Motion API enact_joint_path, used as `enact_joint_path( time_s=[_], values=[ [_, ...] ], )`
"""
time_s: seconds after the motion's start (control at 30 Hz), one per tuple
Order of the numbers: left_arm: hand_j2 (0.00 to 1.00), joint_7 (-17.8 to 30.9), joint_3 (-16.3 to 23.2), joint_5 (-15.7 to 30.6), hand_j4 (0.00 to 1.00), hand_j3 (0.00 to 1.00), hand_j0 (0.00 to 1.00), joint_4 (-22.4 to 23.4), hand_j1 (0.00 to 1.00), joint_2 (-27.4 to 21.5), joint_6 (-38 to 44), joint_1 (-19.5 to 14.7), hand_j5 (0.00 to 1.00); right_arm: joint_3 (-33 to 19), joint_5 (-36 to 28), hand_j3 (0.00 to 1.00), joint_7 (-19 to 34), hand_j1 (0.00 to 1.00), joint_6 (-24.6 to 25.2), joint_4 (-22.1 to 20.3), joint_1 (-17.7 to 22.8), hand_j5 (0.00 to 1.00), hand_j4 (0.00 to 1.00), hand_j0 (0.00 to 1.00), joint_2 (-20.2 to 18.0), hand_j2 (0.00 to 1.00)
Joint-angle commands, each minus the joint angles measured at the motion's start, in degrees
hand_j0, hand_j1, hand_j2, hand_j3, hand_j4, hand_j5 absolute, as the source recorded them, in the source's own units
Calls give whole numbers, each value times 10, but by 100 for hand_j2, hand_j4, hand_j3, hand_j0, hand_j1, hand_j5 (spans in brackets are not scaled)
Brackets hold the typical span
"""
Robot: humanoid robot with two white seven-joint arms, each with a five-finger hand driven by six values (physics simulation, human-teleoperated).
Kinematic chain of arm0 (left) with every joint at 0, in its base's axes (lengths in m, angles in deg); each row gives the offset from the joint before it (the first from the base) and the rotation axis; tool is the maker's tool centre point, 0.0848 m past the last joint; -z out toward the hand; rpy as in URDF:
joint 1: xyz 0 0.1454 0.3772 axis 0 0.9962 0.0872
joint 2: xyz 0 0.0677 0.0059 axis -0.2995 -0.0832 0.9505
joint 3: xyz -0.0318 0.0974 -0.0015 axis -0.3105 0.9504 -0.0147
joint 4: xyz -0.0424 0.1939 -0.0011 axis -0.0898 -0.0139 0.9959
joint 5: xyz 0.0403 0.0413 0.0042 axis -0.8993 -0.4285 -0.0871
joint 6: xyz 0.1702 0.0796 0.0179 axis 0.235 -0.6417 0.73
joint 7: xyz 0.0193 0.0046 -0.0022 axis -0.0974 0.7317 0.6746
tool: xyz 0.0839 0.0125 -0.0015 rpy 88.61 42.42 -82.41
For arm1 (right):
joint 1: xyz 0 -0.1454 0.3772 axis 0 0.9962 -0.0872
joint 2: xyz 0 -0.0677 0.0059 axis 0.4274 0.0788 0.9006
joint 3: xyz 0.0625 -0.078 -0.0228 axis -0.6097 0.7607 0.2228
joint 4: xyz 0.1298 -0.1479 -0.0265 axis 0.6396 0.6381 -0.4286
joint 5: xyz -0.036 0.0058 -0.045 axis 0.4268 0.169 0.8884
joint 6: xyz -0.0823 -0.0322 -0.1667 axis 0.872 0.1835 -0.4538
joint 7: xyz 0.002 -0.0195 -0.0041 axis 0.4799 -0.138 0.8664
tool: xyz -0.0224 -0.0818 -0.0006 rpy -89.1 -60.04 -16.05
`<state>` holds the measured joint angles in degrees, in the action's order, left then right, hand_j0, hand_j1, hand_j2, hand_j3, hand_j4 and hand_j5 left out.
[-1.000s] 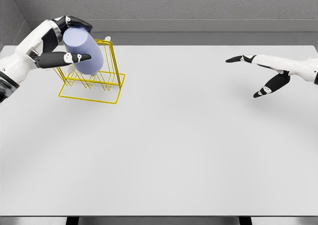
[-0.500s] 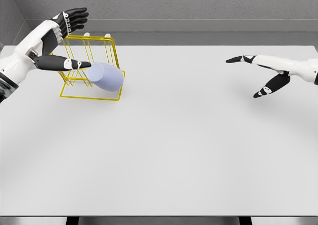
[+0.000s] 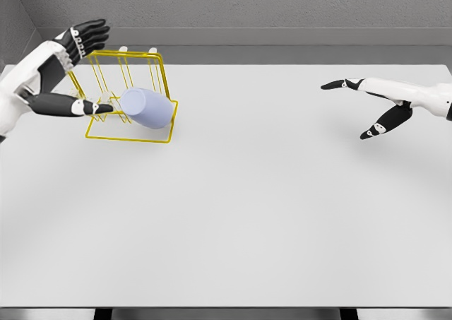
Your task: Place the cup on the cup holder with both arms
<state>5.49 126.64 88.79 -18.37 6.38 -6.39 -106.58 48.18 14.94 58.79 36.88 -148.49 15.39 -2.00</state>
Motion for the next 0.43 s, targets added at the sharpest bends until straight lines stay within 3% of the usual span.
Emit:
enact_joint_path(
  time_s=[0.0, 0.17, 0.4],
  values=[
    [100, 0, 0, 1, 100, 100, 100, -1, 100, -8, -12, 1, 100, -1, -4, 100, 0, 100, 1, 0, 0, 100, 100, 100, 0, 100],
    [100, -2, -1, 1, 100, 100, 100, -1, 100, -17, -31, 30, 100, -1, -4, 100, 0, 100, 1, 0, 0, 100, 100, 100, -1, 100],
    [100, -3, -6, 1, 100, 100, 100, -1, 100, -16, -29, 31, 100, -1, -4, 100, 0, 100, 1, 0, 0, 100, 100, 100, 0, 100]
  ],
)
